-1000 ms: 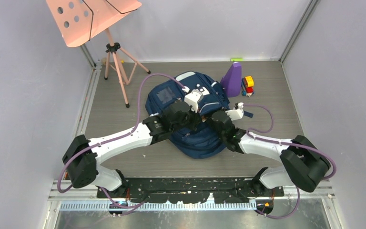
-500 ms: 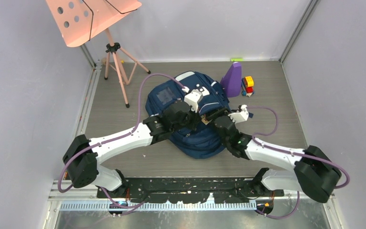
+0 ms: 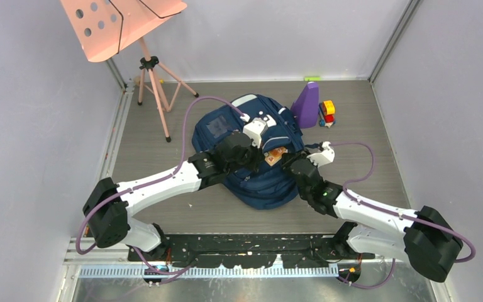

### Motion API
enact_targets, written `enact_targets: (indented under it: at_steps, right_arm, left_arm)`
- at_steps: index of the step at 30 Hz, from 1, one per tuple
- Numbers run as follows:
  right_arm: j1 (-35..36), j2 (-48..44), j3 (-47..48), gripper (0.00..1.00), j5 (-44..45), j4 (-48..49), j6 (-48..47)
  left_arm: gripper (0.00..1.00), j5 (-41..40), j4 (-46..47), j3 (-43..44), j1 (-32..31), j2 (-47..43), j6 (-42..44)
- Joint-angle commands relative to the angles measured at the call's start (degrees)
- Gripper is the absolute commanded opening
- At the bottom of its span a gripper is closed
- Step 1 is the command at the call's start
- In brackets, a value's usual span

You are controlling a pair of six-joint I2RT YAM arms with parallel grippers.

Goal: Pack the student bag
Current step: Place the stationery in the student bag.

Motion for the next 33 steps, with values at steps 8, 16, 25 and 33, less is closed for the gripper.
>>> enact_targets:
  at_steps: [8,16,25,33]
  right_arm:
    - [-0.2,7.4,2.6,0.25,-3.6,6.7,-5.5]
    - [-2.5,15.2,5.1,0.18,-8.1,14.2,-9.0]
    - [-2.9,15.3,6.0,0.16,-9.8,12.1,-11.5]
    - [-2.9,-4.3,1.2,0.35,-7.5,-11.1,-9.0]
  left_arm:
    - [0.00,1.0,2.4,3.3,0.4,-2.0,-0.8]
    - [0.00,3.5,2.8,2.4,0.3,-1.0,-1.2]
    - [0.00,2.7,2.9,1.0,0.3,-0.1,-1.7]
    - [0.16,8.2,5.0,0.3,0.3,4.9,-2.1]
